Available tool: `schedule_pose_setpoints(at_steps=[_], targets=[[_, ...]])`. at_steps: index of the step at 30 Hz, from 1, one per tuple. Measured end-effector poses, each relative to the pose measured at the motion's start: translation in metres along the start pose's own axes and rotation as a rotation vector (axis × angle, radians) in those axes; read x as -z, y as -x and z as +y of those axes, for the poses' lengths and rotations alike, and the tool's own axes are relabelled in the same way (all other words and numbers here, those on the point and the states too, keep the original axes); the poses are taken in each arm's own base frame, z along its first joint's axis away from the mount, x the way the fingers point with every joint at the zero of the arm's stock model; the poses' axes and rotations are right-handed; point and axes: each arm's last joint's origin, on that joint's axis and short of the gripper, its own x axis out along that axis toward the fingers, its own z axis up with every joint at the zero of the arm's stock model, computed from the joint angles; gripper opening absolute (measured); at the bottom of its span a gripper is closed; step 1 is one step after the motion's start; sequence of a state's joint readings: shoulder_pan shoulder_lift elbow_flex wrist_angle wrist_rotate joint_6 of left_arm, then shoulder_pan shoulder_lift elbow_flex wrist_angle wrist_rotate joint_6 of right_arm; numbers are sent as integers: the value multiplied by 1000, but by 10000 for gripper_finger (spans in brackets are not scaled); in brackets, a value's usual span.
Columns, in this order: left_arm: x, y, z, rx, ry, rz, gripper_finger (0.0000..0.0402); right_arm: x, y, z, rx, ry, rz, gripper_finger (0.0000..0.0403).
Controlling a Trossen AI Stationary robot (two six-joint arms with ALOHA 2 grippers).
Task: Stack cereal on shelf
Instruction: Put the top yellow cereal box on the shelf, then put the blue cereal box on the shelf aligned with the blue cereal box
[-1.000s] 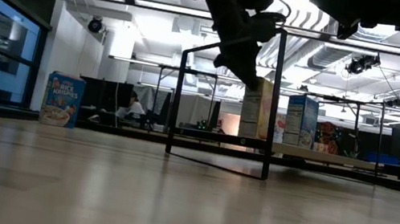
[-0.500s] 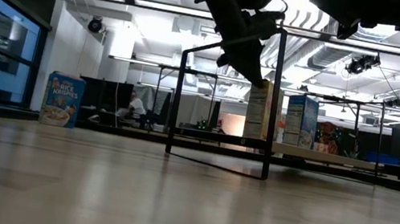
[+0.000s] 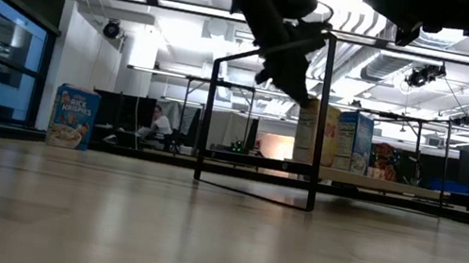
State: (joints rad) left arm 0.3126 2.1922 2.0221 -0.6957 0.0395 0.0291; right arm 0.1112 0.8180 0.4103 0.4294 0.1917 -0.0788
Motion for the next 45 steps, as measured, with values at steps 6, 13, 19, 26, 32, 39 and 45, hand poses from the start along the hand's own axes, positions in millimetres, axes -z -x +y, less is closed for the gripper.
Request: schedule_pose_setpoints(at_steps=[6, 13, 19, 26, 32, 39, 45], targets=[[2, 1, -1, 2, -2, 22, 0, 1, 0, 0, 6, 1, 7, 0], [-1, 58, -7, 0, 10, 63, 0, 1, 0, 0, 8, 2, 10, 0], [-4, 124, -31, -51, -43, -15, 0, 2, 0, 0, 13, 5, 24, 0], [35, 177, -64, -30, -133, -286, 0, 4, 0, 0, 15, 8, 39, 0], [113, 208, -60, -113, -86, -483, 0, 4, 0, 0, 23, 7, 37, 0], [169, 230, -38, -343, 75, -554, 5, 2, 0, -1, 44, 10, 18, 0], [183, 226, -3, -573, 164, -387, 67, 1, 0, -1, 46, 10, 18, 0]])
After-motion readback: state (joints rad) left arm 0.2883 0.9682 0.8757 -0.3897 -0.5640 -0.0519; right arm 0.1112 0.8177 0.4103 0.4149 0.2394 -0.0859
